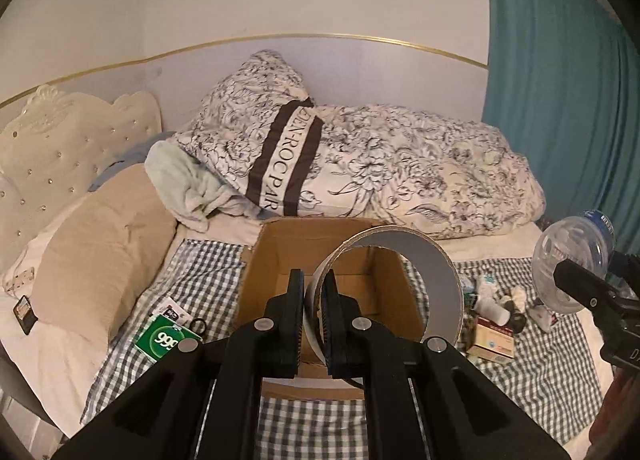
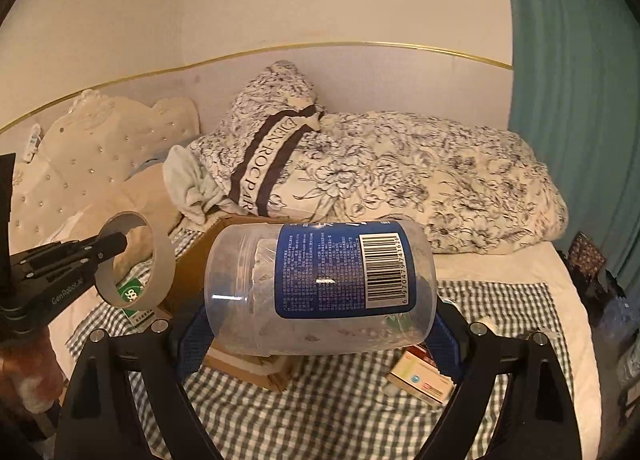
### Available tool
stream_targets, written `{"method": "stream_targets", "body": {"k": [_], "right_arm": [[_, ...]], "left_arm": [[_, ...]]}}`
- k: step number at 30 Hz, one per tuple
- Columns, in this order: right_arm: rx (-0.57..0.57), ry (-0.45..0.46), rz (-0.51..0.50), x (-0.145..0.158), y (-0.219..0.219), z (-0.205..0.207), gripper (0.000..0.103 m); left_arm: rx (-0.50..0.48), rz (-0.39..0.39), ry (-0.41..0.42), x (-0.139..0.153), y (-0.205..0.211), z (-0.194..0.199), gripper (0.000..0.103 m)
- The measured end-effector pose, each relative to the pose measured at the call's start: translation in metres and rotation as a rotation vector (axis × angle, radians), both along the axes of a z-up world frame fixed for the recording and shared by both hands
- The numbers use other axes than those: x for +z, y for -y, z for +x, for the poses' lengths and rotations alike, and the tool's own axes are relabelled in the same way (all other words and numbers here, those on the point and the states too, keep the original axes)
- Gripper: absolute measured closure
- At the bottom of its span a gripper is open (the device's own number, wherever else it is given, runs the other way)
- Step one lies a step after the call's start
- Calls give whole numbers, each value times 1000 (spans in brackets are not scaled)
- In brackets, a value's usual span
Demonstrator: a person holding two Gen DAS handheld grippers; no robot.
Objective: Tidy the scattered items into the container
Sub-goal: 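Carry the tape roll and water bottle with both tools over the cardboard box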
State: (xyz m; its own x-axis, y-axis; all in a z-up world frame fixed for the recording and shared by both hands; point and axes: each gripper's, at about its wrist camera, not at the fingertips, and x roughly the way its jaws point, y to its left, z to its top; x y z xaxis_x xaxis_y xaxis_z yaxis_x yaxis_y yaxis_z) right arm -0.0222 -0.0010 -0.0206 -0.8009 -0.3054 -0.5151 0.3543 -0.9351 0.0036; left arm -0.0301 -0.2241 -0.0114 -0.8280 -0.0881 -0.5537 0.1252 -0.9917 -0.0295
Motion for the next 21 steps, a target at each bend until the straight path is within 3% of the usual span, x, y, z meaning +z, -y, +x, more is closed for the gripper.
{"method": "stream_targets", "body": {"k": [10, 21], "right_arm": [[37, 32, 3, -20, 33, -38, 14], [106, 104, 55, -54, 82, -84, 14]], "left_arm": [[18, -24, 65, -25, 20, -36, 95], [20, -32, 200, -78, 37, -90, 95]]}}
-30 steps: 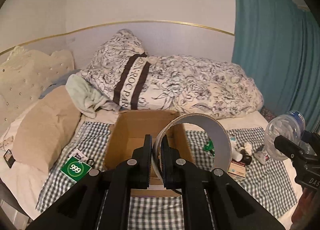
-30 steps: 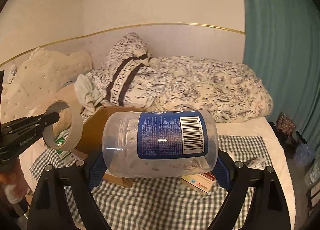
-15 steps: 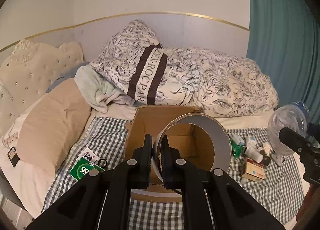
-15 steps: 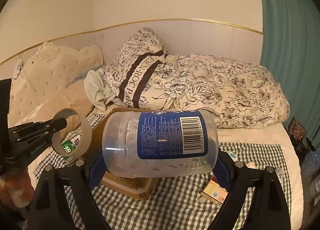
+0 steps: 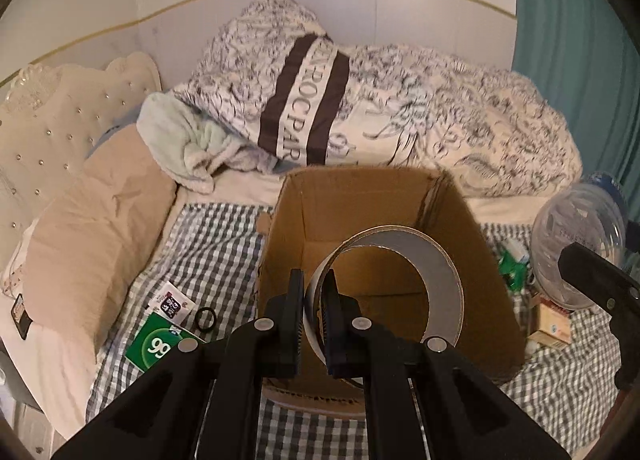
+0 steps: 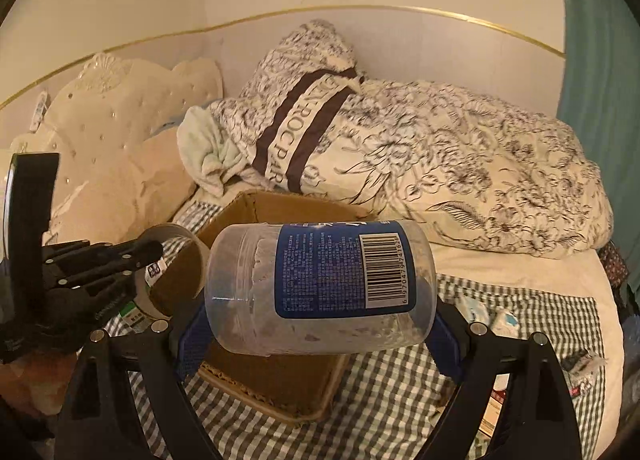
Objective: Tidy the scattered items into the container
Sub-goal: 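Carry the tape roll and water bottle with both tools over the cardboard box, then open the left tool to drop the tape roll while the right tool releases the bottle into the box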
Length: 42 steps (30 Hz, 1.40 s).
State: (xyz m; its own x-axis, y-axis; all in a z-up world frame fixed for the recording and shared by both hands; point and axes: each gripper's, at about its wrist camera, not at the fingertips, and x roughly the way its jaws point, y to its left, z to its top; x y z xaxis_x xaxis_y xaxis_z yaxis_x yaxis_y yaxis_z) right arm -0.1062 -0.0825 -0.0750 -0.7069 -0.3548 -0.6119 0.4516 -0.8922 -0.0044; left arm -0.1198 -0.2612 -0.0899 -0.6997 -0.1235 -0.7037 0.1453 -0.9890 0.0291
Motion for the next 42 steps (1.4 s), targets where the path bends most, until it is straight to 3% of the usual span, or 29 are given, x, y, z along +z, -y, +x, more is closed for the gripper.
{"method": "stream_targets", "body": {"k": [11, 25, 26, 31, 37, 42], "right_arm": [[45, 80, 119, -49, 48, -38, 14], [78, 167, 246, -95, 68, -59, 14], [81, 169, 249, -96, 69, -60, 14], [93, 161, 260, -95, 73, -59, 14], [78, 116, 230, -78, 69, -53, 13], [69, 69, 188, -57, 64, -42, 13]], "left_arm": [[0, 3, 104, -47, 16, -34, 95], [-18, 24, 181, -79, 18, -51, 92], [-19, 24, 183, -80, 18, -51, 90], [-20, 18, 176, -74, 16, -51, 65], [-11, 4, 122, -53, 15, -43, 55], [3, 16, 68, -27, 18, -32, 55]]}}
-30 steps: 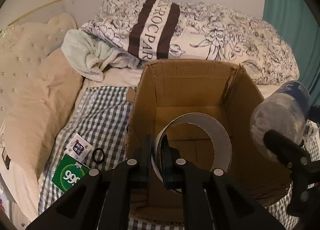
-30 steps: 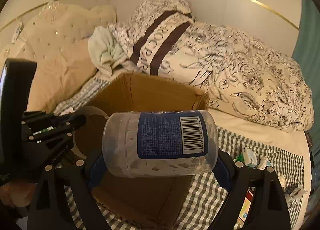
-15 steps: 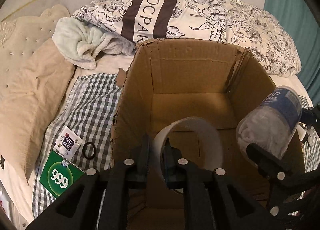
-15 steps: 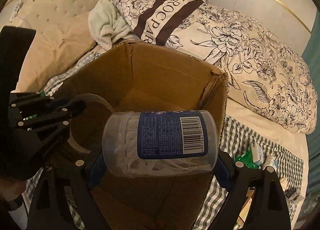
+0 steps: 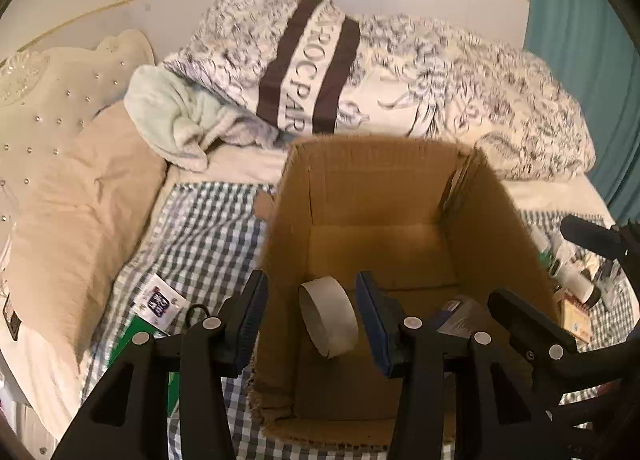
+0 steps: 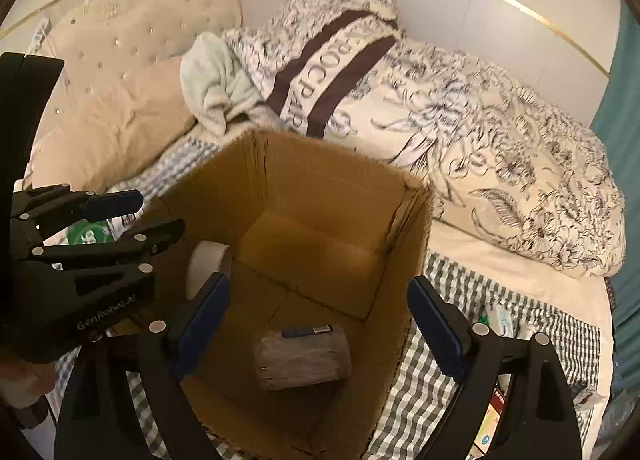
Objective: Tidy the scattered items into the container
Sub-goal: 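Open the left tool to drop the tape roll while the right tool releases the bottle into the box, then withdraw both tools from the box back toward the remaining items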
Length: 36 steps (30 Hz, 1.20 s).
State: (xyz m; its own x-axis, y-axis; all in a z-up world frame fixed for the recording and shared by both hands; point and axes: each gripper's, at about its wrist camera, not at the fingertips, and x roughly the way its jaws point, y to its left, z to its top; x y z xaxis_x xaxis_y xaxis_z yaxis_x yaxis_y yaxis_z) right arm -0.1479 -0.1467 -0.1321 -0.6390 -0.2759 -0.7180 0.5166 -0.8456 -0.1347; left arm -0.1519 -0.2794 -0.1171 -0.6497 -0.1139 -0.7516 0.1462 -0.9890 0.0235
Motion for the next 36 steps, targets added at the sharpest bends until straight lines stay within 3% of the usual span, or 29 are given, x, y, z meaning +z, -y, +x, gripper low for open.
{"method": "stream_targets", "body": {"k": [14, 18, 32, 36], "right_arm": [[-18, -117, -75, 62, -29, 48, 13], [-23, -140, -113, 81, -44, 66, 13], [-65, -263, -189, 139, -101, 128, 9], [-73, -286, -203, 150, -120, 143, 5]], "left_arm": [[-2, 23, -143, 69, -23, 46, 55], [0, 35, -186, 87, -32, 63, 47], [3, 80, -338, 142, -64, 126, 34], [6, 100, -374, 153, -75, 141, 23]]}}
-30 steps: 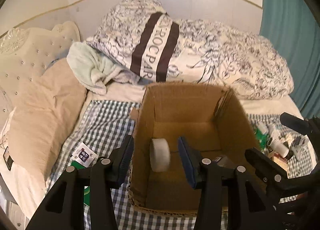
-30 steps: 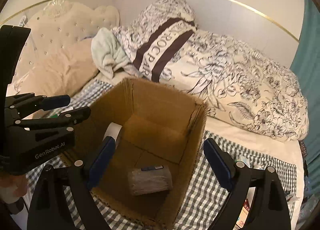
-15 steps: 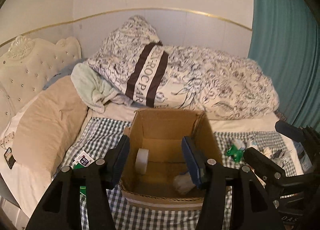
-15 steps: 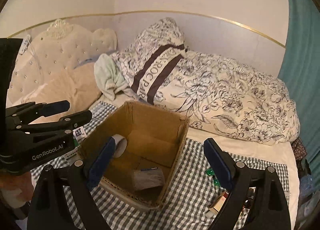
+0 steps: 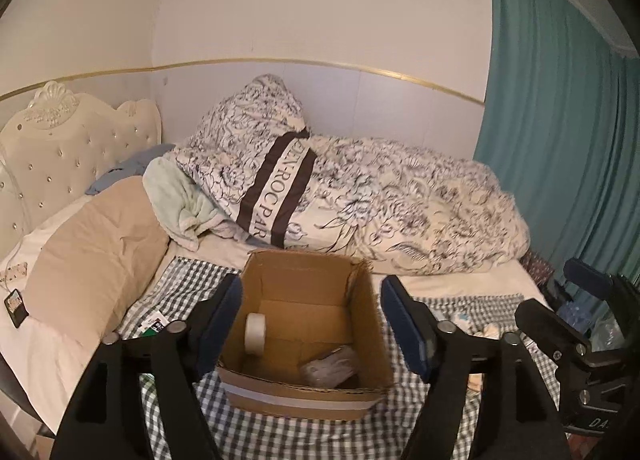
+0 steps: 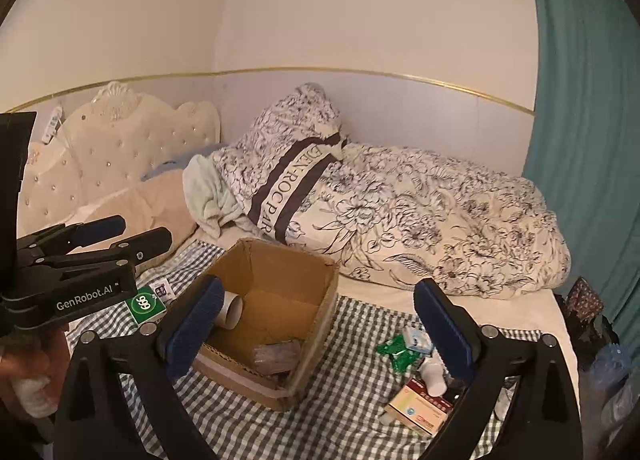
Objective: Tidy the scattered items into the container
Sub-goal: 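Withdraw both tools from the box back toward the remaining items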
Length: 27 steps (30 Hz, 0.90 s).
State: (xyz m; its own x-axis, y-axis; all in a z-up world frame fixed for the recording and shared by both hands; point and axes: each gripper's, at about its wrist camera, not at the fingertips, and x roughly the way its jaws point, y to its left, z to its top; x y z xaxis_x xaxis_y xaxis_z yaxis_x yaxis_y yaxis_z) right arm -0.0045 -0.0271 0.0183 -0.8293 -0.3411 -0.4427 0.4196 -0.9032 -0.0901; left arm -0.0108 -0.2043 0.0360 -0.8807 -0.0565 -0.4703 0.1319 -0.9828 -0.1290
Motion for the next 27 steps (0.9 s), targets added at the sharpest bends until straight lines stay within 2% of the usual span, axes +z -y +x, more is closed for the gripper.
{"method": "stream_targets", "body": {"k": [1, 5, 7, 11, 17, 27], "right_arm": [[1, -4, -4, 3, -5, 4, 5], [-13, -22, -15, 11, -24, 18, 0], [-23, -32, -22, 14, -34, 25, 0], [-19, -30, -62, 18, -56, 35, 0], [-62, -34, -86, 18, -84, 42, 0], [-155, -19, -85, 13, -142, 45, 0]], "left_arm": [[0, 3, -8, 2, -3, 4, 18], [-2, 14, -36, 10, -16, 16, 12], [-5, 15, -45, 12, -23, 20, 5], [-19, 10, -55, 15, -38, 26, 1], [-37, 18, -63, 16, -61, 31, 0], [-59, -30, -78, 13, -102, 32, 0]]}}
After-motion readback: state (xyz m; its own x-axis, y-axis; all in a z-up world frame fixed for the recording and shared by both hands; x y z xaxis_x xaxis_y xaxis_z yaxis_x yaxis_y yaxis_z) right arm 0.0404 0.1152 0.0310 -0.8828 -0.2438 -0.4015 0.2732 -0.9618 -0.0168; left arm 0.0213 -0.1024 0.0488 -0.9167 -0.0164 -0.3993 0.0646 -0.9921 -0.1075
